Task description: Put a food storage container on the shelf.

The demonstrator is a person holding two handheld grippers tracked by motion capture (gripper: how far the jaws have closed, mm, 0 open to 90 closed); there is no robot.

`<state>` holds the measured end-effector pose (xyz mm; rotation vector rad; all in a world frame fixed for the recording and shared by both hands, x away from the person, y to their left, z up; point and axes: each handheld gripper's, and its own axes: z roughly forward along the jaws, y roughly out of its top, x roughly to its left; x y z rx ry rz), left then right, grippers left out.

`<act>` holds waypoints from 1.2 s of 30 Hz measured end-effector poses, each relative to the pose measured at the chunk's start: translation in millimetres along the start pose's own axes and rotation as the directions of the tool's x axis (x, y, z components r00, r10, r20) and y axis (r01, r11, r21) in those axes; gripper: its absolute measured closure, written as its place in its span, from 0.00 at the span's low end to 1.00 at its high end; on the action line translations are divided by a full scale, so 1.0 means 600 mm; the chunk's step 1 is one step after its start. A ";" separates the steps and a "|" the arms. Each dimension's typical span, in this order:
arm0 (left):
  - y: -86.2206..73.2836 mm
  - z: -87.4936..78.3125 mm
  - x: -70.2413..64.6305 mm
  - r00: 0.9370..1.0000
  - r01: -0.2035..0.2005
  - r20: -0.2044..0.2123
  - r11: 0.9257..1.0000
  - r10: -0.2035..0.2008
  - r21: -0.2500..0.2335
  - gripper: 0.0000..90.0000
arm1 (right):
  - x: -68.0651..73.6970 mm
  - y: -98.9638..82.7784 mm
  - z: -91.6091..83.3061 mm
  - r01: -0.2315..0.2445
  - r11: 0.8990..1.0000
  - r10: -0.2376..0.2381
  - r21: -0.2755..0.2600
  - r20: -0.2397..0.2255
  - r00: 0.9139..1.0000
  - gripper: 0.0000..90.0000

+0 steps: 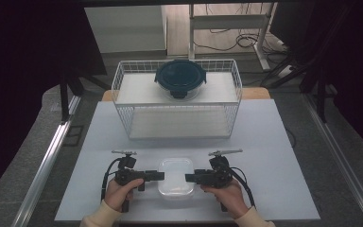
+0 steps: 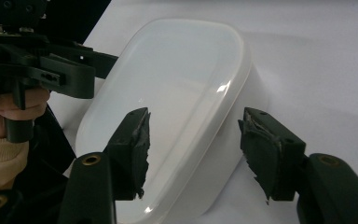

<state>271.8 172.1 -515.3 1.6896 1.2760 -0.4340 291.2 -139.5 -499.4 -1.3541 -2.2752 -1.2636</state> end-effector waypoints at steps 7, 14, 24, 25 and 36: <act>-0.002 0.008 0.001 1.000 0.017 -0.017 1.000 -0.017 0.002 0.58 | -0.003 -0.002 -0.002 -0.026 1.000 0.026 0.002 -0.023 0.999 0.57; -0.004 -0.003 -0.003 0.999 0.023 -0.023 0.999 -0.024 -0.039 0.74 | -0.009 -0.004 -0.013 -0.102 0.995 0.101 -0.024 -0.048 0.994 0.73; -0.006 -0.013 -0.011 1.000 0.014 -0.006 0.998 -0.014 -0.057 0.80 | -0.008 -0.007 -0.027 -0.130 0.991 0.127 -0.033 -0.082 0.989 0.80; -0.006 -0.015 -0.013 1.000 0.016 -0.004 0.998 -0.016 -0.063 0.81 | -0.008 -0.006 -0.029 -0.124 0.992 0.121 -0.035 -0.086 0.989 0.81; -0.004 -0.025 -0.032 0.999 -0.027 -0.032 0.996 0.024 -0.090 0.87 | 0.002 -0.002 -0.046 -0.086 0.994 0.080 -0.066 -0.090 0.993 0.89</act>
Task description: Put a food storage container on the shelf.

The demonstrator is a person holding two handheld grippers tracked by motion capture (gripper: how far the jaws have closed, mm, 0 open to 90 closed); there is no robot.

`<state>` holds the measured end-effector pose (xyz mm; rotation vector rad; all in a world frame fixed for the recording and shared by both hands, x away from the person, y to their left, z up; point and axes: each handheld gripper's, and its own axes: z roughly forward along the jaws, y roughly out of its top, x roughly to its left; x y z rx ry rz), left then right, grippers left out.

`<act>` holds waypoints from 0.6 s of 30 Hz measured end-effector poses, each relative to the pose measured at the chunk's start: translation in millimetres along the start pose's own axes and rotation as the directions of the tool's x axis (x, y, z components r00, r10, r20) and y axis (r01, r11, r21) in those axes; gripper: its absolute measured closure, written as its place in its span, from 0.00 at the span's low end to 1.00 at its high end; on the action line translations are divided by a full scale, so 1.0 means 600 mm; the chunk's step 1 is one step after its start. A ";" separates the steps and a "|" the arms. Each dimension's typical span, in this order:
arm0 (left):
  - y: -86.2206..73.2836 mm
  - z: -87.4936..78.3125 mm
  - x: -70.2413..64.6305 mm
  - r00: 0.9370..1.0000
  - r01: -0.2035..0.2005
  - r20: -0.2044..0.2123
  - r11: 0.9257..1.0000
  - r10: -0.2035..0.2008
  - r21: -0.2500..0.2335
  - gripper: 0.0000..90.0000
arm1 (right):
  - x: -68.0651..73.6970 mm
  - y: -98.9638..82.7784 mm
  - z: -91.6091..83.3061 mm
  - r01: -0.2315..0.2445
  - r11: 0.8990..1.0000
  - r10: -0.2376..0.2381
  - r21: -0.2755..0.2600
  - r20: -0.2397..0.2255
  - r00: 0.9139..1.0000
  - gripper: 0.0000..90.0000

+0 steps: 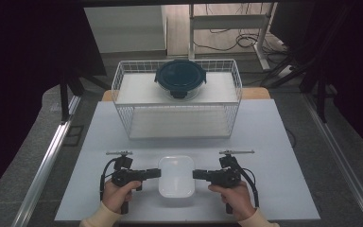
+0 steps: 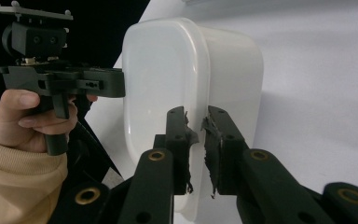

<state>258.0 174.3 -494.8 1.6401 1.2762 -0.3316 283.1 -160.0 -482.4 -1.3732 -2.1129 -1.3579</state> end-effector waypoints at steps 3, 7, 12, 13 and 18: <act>0.000 -0.001 0.000 1.000 -0.007 0.005 1.000 0.007 -0.002 0.87 | 0.006 0.001 -0.002 0.029 1.000 -0.029 -0.003 0.012 0.999 0.89; 0.002 -0.007 -0.008 1.000 -0.023 0.009 1.000 0.023 -0.013 0.87 | 0.011 0.004 -0.007 0.046 0.999 -0.046 -0.010 0.011 0.999 0.89; 0.008 -0.014 -0.024 0.998 -0.066 -0.010 0.997 0.066 -0.029 0.87 | 0.025 0.010 -0.016 0.088 0.996 -0.088 -0.028 0.017 0.996 0.89; 0.010 -0.014 -0.027 0.997 -0.071 -0.014 0.997 0.071 -0.032 0.87 | 0.027 0.012 -0.017 0.100 0.995 -0.099 -0.031 0.025 0.995 0.89; 0.019 -0.019 -0.037 0.995 -0.096 -0.030 0.994 0.095 -0.043 0.87 | 0.036 0.024 -0.023 0.143 0.989 -0.142 -0.036 0.037 0.989 0.89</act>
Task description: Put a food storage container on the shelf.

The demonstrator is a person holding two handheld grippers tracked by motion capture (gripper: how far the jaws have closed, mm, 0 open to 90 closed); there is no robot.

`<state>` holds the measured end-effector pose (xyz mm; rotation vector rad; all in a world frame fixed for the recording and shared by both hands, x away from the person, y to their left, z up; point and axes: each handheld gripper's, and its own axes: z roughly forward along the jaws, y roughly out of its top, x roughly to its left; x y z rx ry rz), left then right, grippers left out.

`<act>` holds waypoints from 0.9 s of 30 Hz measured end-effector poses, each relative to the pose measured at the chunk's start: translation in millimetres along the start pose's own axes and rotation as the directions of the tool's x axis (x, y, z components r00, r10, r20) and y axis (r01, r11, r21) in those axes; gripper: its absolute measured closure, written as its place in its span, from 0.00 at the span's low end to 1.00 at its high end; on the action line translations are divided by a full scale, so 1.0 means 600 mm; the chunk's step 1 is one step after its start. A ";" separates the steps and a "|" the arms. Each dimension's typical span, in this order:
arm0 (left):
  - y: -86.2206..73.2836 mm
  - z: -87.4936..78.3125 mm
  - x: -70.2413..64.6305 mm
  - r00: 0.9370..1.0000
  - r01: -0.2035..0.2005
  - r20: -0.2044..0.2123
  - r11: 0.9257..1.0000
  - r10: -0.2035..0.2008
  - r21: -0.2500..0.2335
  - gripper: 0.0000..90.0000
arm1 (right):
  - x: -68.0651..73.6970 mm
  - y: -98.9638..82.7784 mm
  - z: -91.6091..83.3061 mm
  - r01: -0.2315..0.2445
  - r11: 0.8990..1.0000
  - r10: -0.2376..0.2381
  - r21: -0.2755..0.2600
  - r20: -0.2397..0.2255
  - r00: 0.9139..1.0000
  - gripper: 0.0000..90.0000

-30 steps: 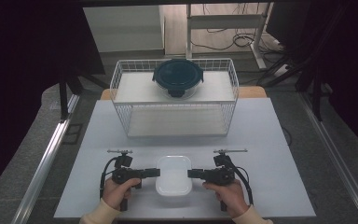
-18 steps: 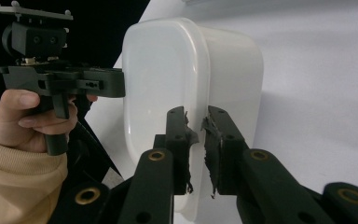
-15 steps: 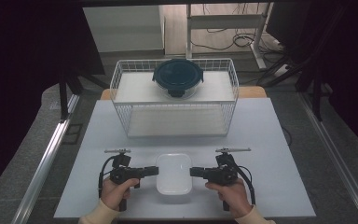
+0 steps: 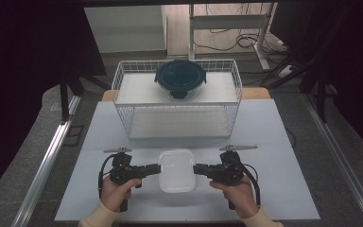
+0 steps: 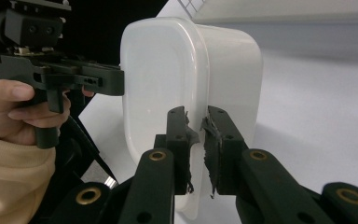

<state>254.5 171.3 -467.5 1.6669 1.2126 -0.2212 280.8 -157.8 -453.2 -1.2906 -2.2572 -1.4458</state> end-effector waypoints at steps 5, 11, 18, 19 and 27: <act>0.018 -0.005 -0.008 1.000 -0.014 -0.004 1.000 0.014 -0.017 0.87 | 0.004 0.019 -0.006 0.029 1.000 -0.029 -0.010 0.001 1.000 0.89; 0.048 -0.010 -0.018 0.999 -0.040 -0.003 0.999 0.040 -0.031 0.87 | 0.011 0.047 -0.018 0.067 0.997 -0.067 -0.038 0.006 0.998 0.89; 0.096 -0.018 -0.029 0.998 -0.065 0.005 0.996 0.065 -0.053 0.87 | 0.018 0.092 -0.031 0.104 0.993 -0.103 -0.052 0.022 0.994 0.89; 0.101 -0.019 -0.030 0.998 -0.065 0.004 0.996 0.065 -0.057 0.87 | 0.020 0.101 -0.032 0.112 0.992 -0.111 -0.054 0.024 0.994 0.89; 0.147 -0.034 -0.039 0.997 -0.078 0.003 0.994 0.078 -0.079 0.87 | 0.031 0.151 -0.041 0.140 0.988 -0.139 -0.067 0.031 0.990 0.89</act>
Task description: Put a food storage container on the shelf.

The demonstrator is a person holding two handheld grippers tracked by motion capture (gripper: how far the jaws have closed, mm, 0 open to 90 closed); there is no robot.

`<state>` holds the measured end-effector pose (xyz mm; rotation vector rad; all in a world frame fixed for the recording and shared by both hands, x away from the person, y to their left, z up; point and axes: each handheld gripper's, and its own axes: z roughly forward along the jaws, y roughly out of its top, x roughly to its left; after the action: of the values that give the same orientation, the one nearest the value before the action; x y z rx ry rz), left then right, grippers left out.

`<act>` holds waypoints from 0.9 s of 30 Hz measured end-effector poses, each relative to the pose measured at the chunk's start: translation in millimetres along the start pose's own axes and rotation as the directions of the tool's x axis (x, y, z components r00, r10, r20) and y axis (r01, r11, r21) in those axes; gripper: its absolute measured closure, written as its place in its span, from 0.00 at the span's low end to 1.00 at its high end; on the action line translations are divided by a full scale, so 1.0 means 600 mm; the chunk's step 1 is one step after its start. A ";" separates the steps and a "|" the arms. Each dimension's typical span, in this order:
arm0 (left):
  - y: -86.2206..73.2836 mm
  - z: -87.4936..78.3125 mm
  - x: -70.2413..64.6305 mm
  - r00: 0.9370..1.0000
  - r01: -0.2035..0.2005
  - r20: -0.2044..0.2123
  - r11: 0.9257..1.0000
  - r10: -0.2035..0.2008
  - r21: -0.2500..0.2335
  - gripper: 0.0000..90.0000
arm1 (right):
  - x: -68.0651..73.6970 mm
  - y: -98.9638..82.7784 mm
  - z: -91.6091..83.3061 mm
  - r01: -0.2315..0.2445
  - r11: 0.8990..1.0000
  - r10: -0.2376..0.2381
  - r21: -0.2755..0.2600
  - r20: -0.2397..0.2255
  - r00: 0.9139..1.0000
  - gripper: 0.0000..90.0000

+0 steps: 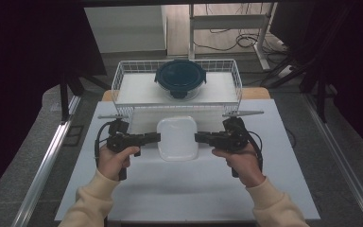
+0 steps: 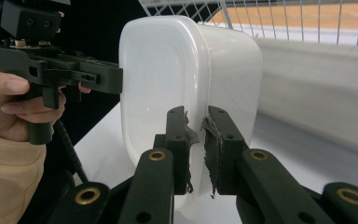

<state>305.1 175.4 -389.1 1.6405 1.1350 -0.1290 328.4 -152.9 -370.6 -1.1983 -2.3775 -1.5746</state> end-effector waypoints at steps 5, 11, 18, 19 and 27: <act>0.032 -0.010 -0.012 1.000 -0.023 -0.001 1.000 0.023 -0.015 0.86 | 0.009 0.031 -0.010 0.024 1.000 -0.024 -0.018 0.004 1.000 0.89; 0.068 -0.018 -0.027 0.999 -0.050 -0.003 0.999 0.050 -0.019 0.86 | 0.016 0.063 -0.024 0.037 0.999 -0.036 -0.033 0.006 0.999 0.89; 0.104 -0.024 -0.042 0.997 -0.079 -0.021 0.997 0.078 -0.020 0.86 | 0.020 0.096 -0.035 0.048 0.998 -0.048 -0.042 0.013 0.999 0.89; 0.111 -0.027 -0.045 0.996 -0.085 -0.026 0.996 0.084 -0.020 0.86 | 0.021 0.100 -0.036 0.048 0.998 -0.048 -0.044 0.012 0.999 0.89; 0.149 -0.040 -0.058 0.995 -0.095 -0.026 0.995 0.094 -0.039 0.86 | 0.028 0.139 -0.047 0.058 0.996 -0.058 -0.067 0.005 0.998 0.89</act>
<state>340.1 177.4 -296.6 1.6606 1.0691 -0.0253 358.4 -150.4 -286.1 -1.1537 -2.4008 -1.6833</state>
